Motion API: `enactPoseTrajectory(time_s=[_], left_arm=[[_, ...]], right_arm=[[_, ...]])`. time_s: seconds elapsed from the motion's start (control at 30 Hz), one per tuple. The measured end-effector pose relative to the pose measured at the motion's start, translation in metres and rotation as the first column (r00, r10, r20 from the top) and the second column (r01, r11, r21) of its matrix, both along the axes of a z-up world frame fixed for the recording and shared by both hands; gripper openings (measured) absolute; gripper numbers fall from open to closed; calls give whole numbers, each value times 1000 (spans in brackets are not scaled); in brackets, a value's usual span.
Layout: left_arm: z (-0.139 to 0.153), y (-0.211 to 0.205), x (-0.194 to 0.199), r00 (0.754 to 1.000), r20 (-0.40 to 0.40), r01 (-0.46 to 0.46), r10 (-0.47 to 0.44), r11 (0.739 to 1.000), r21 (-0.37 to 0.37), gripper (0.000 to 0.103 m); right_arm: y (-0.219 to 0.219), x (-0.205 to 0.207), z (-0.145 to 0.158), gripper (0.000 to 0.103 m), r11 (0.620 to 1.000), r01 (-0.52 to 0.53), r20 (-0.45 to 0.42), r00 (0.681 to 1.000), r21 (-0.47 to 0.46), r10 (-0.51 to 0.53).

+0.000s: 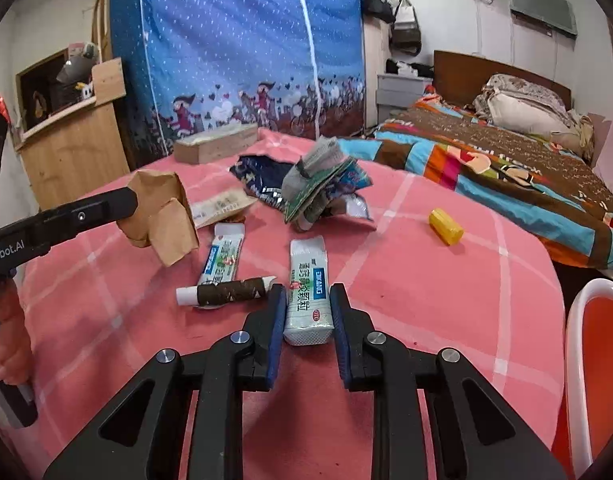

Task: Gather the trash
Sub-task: 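Grasp the brown paper bag with the left tool while the right tool grasps a white toothpaste tube, then carry both items over the orange bucket and open both tools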

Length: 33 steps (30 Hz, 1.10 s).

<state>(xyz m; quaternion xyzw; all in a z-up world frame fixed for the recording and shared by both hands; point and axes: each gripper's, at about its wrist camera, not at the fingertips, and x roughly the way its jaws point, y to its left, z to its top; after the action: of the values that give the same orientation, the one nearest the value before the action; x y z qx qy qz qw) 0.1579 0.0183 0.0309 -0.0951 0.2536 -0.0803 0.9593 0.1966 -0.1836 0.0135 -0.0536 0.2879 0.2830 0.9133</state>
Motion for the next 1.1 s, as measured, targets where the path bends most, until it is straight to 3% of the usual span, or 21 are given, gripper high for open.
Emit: enactPoseTrajectory(time_s=[0.23,0.4,0.57,0.77,0.9,1.1], left_arm=[[22,-28,-4,992,114,52,-56,998,43,6],[44,-62,-6,966,226,113,-128,991,78,6],[71,-109,-8,899,365,204,-243,969,142,6],[83,-161,2,842,386,336,-378,926,173,6],[74,-194,15,837,317,417,-445,895,156,6],[52,-244,41,835,158,517,-527,850,105,6]], right_arm=[[-25,-28,38,20,994,49,229,971,102,-71],[-57,-55,67,20,969,120,423,883,217,-204],[-94,-70,89,20,930,217,506,790,297,-346],[-144,-69,94,20,862,371,482,718,346,-502],[-179,-62,86,20,802,487,406,693,346,-595],[-217,-44,68,20,740,614,269,690,274,-672]])
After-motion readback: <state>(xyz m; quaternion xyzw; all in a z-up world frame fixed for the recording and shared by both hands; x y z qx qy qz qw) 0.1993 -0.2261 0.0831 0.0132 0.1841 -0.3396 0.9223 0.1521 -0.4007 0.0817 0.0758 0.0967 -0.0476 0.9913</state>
